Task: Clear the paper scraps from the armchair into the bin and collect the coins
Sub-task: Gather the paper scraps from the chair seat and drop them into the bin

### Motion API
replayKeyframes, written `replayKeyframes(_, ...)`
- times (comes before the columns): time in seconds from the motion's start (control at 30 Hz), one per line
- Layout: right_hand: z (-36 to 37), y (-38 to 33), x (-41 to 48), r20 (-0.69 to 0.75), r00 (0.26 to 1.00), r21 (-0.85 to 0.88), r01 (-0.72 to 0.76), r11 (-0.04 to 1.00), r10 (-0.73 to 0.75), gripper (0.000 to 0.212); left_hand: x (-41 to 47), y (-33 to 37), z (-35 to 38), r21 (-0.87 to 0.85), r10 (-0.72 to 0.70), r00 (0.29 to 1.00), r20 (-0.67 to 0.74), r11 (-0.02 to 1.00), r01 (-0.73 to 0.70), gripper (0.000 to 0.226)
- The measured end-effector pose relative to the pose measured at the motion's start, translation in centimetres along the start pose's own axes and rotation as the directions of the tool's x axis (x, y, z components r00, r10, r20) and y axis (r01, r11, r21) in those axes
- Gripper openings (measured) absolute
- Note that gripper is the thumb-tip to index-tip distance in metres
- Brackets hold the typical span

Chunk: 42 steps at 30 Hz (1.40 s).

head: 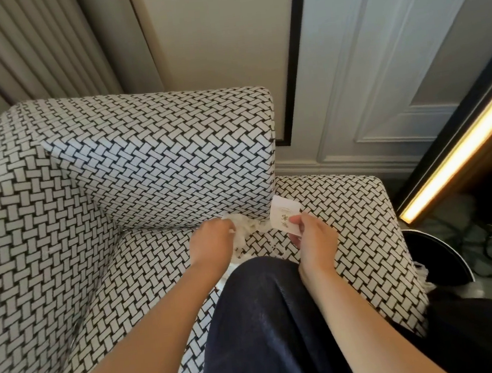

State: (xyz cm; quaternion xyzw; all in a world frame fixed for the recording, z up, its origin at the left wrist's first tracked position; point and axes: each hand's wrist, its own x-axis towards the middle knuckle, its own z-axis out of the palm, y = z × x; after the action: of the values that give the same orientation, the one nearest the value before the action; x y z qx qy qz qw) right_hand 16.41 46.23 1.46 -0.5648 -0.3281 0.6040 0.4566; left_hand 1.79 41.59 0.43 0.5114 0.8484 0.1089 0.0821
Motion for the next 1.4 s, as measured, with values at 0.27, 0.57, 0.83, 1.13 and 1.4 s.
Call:
replayKeyframes(0.27,-1.4,-0.7,-0.7,0.036,0.997,0.042,-0.073,0.996,0.072,0.025,0.1,2.3,-2.6,-0.181,-0.022,0.998,0.058,0.983,0.032,0.020)
replayKeyframes(0.57,-5.3,-2.8,-0.9,0.084,0.987,0.140,-0.150,0.979,0.139,0.020,1.4,6.2,-4.6,-0.155,0.119,0.989,0.088,0.982,-0.104,0.019)
replayKeyframes(0.83,-6.7,-4.2,-0.2,0.152,0.977,-0.021,-0.148,0.989,0.150,0.013,1.4,3.0,-1.8,0.027,-0.019,0.965,0.262,1.000,0.012,0.043)
replayKeyframes(1.13,-2.8,-1.8,-0.5,0.285,0.953,-0.237,-0.036,0.971,0.105,0.013,1.4,0.6,2.8,0.089,-0.051,0.971,0.235,0.996,0.031,0.059)
replayKeyframes(1.4,-1.9,0.1,-0.4,0.196,0.981,-0.217,0.027,0.976,0.016,0.021,2.1,-0.5,3.9,0.055,-0.043,0.993,0.112,0.998,0.037,0.033)
